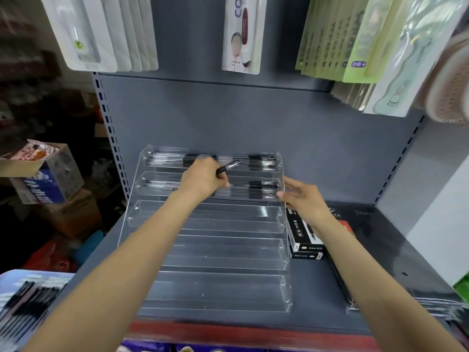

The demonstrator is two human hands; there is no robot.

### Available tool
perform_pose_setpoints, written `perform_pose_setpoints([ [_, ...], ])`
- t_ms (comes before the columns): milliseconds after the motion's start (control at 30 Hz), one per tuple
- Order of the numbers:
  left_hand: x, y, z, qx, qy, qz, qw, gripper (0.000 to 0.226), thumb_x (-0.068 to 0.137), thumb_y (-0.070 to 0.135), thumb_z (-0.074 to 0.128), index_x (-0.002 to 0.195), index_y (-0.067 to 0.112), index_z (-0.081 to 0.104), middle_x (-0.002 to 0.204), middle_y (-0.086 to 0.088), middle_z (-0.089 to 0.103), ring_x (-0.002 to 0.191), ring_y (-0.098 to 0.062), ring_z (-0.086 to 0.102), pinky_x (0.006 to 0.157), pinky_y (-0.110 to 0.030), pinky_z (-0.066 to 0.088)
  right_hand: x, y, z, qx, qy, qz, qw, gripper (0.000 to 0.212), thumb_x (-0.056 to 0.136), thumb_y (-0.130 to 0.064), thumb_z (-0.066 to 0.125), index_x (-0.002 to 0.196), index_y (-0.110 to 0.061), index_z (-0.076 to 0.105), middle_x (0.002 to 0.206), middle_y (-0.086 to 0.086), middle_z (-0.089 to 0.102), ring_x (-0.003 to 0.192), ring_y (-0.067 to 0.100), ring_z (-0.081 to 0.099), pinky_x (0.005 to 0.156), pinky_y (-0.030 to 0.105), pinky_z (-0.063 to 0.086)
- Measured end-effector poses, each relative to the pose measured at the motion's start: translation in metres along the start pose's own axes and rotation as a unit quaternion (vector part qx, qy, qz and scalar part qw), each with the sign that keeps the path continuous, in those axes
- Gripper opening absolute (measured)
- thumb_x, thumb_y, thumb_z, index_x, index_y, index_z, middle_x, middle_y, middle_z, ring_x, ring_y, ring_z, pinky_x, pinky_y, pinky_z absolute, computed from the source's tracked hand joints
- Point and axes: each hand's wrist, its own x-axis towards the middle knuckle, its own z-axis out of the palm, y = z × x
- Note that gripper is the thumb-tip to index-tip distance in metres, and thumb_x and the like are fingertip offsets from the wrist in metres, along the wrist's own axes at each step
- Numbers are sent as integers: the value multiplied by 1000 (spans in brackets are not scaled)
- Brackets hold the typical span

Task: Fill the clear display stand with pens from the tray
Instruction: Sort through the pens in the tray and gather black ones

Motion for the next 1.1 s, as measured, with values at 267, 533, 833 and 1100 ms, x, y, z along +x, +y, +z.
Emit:
perform_pose_setpoints([
  [267,-7,8,-1,55,13,74,996,35,95,46,38,107,21,58,97,4,57,99,-18,51,73,-30,35,-1,-2,0,1,-1,4,1000,50,90,-11,59,138,-17,45,136,2,53,111,14,58,96,29,45],
  [533,2,15,11,-14,-67,181,981,34,95,18,51,128,16,55,97,1,45,97,-14,42,86,-20,29,-5,-3,1,8,3,6,1000,49,91,-10,58,137,-19,46,135,2,54,106,12,57,91,28,45],
  [833,8,34,25,-92,-70,150,982,10,83,18,69,92,15,70,83,7,61,80,-8,56,75,-20,40,-5,-1,1,6,-5,7,1000,49,91,-11,58,137,-21,46,138,-1,52,110,14,58,95,32,46],
  [1100,-3,-3,11,-100,3,78,992,13,83,15,68,96,12,70,92,0,68,83,-9,57,78,-17,39,-3,1,-1,8,-1,14,1000,50,91,-12,59,138,-22,45,140,-1,49,117,17,55,96,31,46],
])
